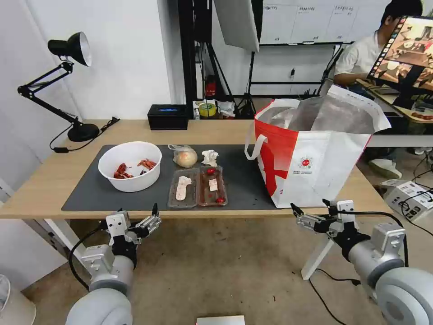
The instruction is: Pick up the trash from the table and place it into the takeout bag.
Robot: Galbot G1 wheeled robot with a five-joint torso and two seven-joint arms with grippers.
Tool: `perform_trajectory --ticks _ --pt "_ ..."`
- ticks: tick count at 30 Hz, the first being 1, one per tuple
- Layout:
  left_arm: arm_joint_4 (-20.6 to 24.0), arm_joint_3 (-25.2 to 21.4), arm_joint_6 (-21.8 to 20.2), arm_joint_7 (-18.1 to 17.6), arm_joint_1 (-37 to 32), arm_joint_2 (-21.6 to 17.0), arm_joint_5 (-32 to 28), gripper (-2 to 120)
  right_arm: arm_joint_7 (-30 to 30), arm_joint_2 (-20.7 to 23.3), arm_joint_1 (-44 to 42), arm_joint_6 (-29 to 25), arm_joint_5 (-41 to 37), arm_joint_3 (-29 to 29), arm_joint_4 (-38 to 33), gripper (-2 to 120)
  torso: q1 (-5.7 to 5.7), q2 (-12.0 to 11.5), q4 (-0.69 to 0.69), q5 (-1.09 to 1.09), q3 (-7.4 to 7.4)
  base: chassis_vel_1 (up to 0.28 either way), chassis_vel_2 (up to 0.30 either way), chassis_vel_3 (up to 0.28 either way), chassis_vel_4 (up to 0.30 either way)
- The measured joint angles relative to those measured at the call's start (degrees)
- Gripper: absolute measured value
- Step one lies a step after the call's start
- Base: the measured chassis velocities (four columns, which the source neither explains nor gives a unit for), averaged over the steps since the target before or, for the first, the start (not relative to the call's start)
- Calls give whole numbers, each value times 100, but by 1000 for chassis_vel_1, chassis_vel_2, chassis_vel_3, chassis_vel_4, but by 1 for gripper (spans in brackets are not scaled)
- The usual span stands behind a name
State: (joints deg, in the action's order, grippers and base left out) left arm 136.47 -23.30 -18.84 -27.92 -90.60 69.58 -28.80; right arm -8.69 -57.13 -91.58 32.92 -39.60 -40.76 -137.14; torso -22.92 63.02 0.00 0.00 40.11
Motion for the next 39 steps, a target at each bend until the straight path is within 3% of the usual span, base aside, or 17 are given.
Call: perform_trajectory --ticks 4,6,7,10,11,14,18,25,39 --pt "-48 128 265 -1 128 6 -408 100 0 -21 2 -4 21 32 2 100 0 0 0 0 0 0 0 0 0" --pt "-67 250 506 -8 281 15 -1007 100 -1 -28 -12 -16 110 54 -6 100 0 0 0 0 0 0 0 0 0" --pt "-67 250 506 -8 281 15 -1007 100 -1 -28 -12 -16 110 54 -6 100 0 0 0 0 0 0 0 0 0" --pt "-44 438 1075 -8 497 51 -1998 100 0 -23 -63 -28 150 71 -38 100 0 0 1 0 0 0 0 0 0" --pt "-44 438 1075 -8 497 51 -1998 100 0 -23 -63 -28 150 71 -38 100 0 0 1 0 0 0 0 0 0" --pt "-24 581 1349 -161 729 136 -2920 100 1 -10 -84 -30 179 98 -44 100 0 0 0 1 0 0 0 0 0" --pt "-82 770 1530 -347 877 305 -3583 100 1 -11 -92 -34 197 113 -45 100 0 0 0 1 0 0 0 0 0" --pt "-287 1141 1691 -517 969 616 -3941 100 1 -7 -76 -55 204 141 -25 100 0 0 0 0 0 0 0 0 0" --pt "-682 1533 1634 -617 1194 982 -3625 100 -1 -45 -148 -70 257 112 -2 100 0 0 0 0 0 0 0 0 0"
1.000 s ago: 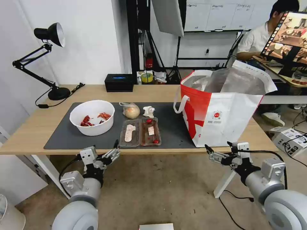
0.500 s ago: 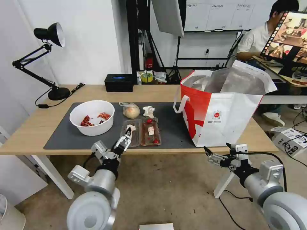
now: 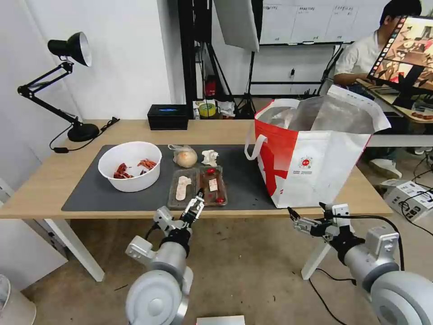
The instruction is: Pick up the trash from the table and place it into the takeout bag.
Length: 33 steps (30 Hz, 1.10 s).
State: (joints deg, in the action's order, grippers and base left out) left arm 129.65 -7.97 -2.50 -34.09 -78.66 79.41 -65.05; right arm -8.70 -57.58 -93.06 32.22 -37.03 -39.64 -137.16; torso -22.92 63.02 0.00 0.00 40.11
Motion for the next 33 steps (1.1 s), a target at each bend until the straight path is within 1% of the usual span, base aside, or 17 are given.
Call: perform_trajectory --ticks 8,11,12,15,19,33 --pt "-189 52 -35 -48 71 48 14 100 6 -55 -36 -1 58 0 3 100 0 0 0 0 0 0 0 0 0" --pt "-396 47 -40 -64 220 98 14 100 9 -55 -57 -4 60 -24 -4 100 0 0 0 0 0 0 0 0 0" --pt "-396 47 -40 -64 220 98 14 100 9 -55 -57 -4 60 -24 -4 100 0 0 0 0 0 0 0 0 0" --pt "-584 56 -41 -144 405 107 5 100 13 -71 -105 -13 62 -69 -15 100 0 0 0 0 0 0 0 0 0" --pt "-693 84 -47 -183 466 71 -4 100 16 -97 -136 -25 70 -95 -18 100 0 0 0 0 0 0 0 0 0" --pt "-879 50 -11 -205 701 14 -175 100 30 -188 -115 -34 171 -32 63 100 0 0 0 0 0 0 0 0 0"
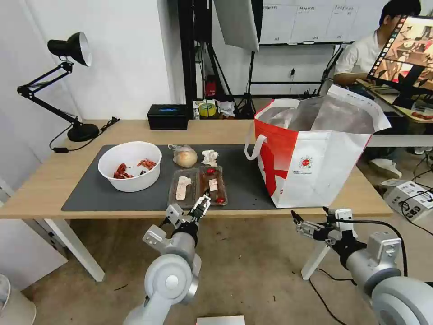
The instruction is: Pick up the trash from the table and place it into the takeout bag.
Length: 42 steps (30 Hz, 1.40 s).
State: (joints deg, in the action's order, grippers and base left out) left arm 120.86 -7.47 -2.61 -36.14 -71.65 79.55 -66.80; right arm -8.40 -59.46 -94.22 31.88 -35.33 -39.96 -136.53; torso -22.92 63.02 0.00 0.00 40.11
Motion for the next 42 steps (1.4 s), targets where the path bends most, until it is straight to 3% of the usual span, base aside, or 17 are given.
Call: perform_trajectory --ticks 42 --pt "-90 -185 -136 -130 128 -104 -388 100 4 -199 -74 -38 135 45 30 100 0 1 0 0 0 0 0 0 0"
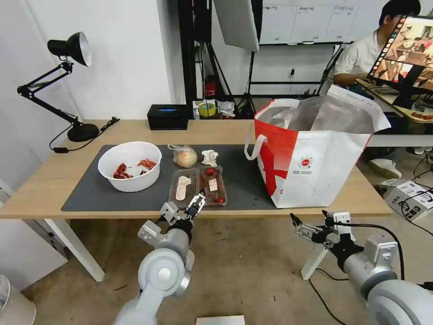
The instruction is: Pick up the trash from the table and place it into the takeout bag.
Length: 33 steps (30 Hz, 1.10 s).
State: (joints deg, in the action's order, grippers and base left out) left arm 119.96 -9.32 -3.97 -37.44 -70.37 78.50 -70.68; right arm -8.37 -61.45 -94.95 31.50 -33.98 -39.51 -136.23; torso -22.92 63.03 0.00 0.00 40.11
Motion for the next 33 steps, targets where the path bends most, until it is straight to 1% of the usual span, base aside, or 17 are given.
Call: perform_trajectory --ticks 12,17,29,33 --pt "-51 -6 85 2 122 88 -104 100 0 -31 -56 -4 21 -24 -9 100 0 0 0 0 0 0 0 0 0" --pt "-73 -39 191 8 168 102 -175 100 0 -87 -73 -9 44 -21 -10 100 0 0 0 0 0 0 0 0 0" --pt "68 -178 203 58 196 -106 -321 100 0 -172 -98 -23 117 15 -8 100 0 -1 0 0 0 0 0 0 0" --pt "141 -190 203 138 247 -206 -389 100 0 -176 -145 -28 130 4 -34 100 0 -1 0 0 0 0 0 0 0"
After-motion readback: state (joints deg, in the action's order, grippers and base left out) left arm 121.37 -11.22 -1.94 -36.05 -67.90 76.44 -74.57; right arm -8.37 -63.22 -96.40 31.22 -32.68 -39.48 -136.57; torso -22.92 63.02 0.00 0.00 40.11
